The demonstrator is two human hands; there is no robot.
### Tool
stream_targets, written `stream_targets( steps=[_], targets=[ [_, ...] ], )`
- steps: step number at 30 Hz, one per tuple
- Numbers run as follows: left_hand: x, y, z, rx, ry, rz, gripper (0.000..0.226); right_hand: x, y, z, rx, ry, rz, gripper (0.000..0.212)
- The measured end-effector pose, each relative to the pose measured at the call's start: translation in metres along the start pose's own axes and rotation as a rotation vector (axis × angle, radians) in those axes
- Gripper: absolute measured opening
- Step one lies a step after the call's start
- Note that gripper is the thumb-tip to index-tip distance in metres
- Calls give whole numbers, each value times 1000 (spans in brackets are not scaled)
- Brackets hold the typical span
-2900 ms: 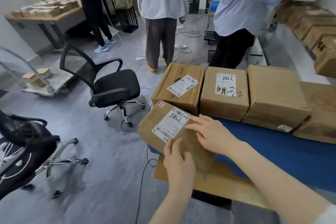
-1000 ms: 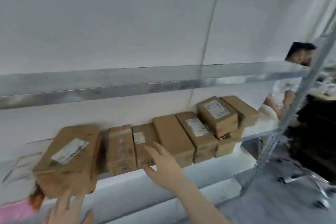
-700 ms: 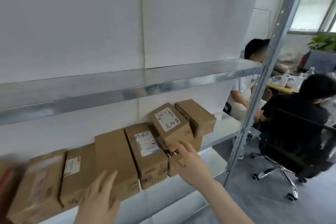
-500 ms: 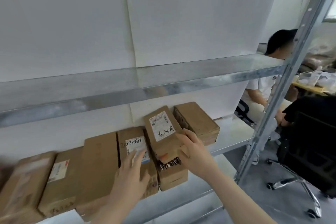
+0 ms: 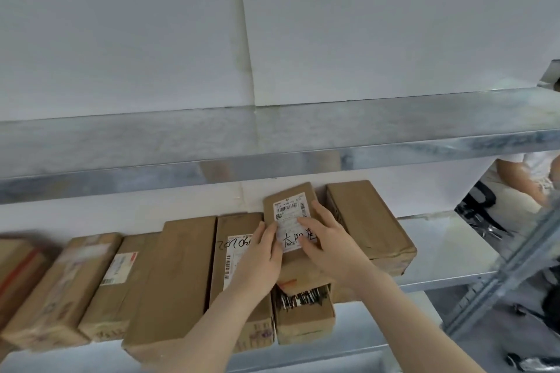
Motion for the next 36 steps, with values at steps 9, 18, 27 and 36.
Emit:
stream_targets(
  steps=[9, 18, 27, 36],
  targets=[
    [-14, 13, 23, -1, -112, 115, 45, -12, 20, -26, 52, 90, 90, 40],
    [-90, 84, 35, 156, -196, 305, 43, -54, 34, -101, 122, 193, 156, 36],
    [-246, 227, -104, 260, 211, 644, 44, -62, -87, -316, 330, 527, -105, 32],
    [-500, 382, -257, 334, 732, 893, 44, -160, -263, -606, 501, 918, -484, 30]
  ],
)
Point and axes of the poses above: each hand's wrist, its own x-axis towards the middle knuckle, its own y-axis out of the back of the hand, z = x × y, the point moved 7 cm from there along x, towards the middle knuckle, and after that the axes turned 1 degree about -x, right-handed, at the moved point
